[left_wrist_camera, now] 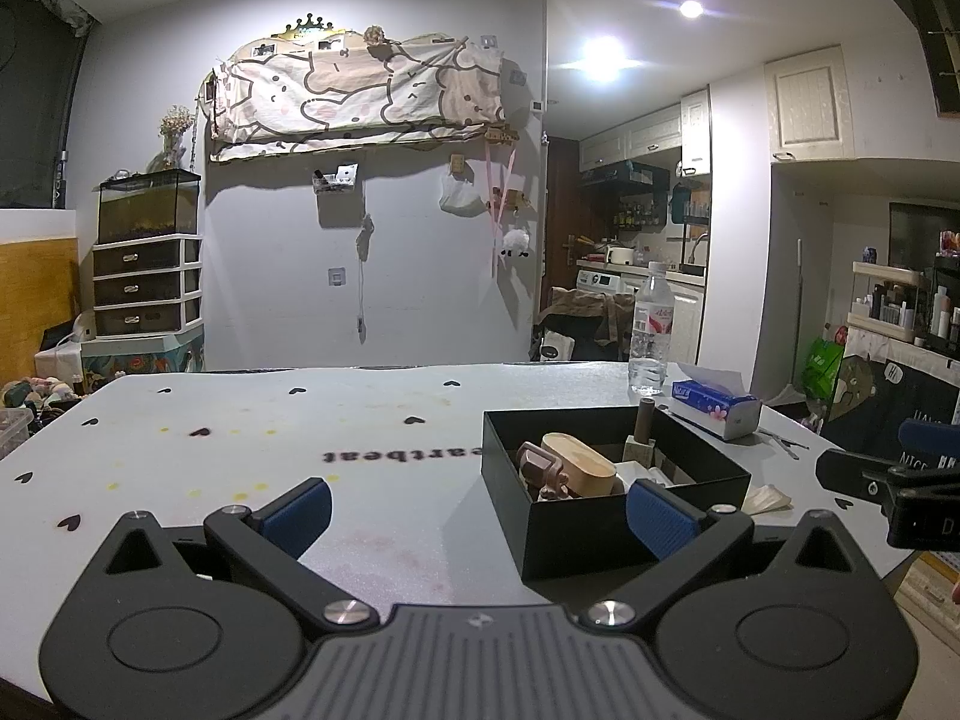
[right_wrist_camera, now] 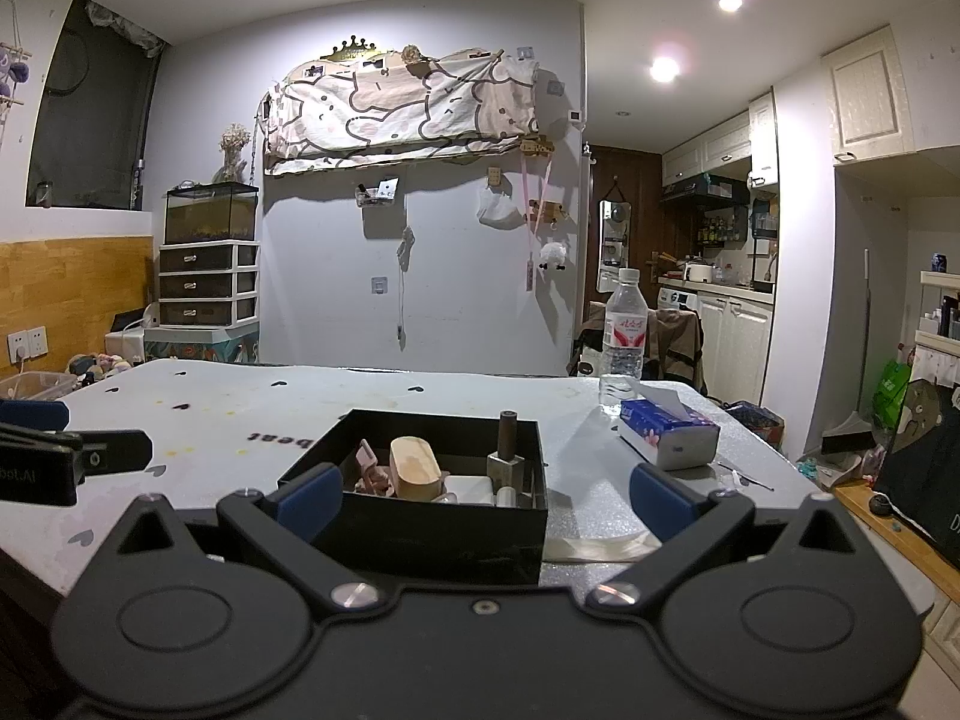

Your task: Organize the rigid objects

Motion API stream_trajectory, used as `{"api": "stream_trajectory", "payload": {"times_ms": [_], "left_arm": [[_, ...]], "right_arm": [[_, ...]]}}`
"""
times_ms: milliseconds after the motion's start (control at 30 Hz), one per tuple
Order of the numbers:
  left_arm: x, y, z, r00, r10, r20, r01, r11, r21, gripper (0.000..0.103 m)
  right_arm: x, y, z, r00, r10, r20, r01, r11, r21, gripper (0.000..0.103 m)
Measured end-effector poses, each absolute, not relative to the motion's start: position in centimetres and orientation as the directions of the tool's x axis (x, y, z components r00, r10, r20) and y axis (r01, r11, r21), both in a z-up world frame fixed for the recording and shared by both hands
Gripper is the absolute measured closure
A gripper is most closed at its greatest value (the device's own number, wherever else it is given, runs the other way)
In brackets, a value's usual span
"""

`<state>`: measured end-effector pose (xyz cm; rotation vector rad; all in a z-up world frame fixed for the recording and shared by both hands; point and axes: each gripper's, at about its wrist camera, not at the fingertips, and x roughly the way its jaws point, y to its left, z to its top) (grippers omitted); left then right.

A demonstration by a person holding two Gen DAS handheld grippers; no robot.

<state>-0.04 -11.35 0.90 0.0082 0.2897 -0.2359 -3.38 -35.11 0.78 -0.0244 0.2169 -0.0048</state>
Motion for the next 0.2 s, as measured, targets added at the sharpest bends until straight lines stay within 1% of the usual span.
{"api": "stream_trajectory", "payload": {"times_ms": [200], "left_arm": [[-0.12,-11.19,0.94,0.931,-0.224,-0.289,0.226,0.974,-0.027,0.0]], "right_arm": [[-3.41,-35.09,0.74,0.976,-0.008,-0.215,0.003,1.0,-0.024,0.0]]}}
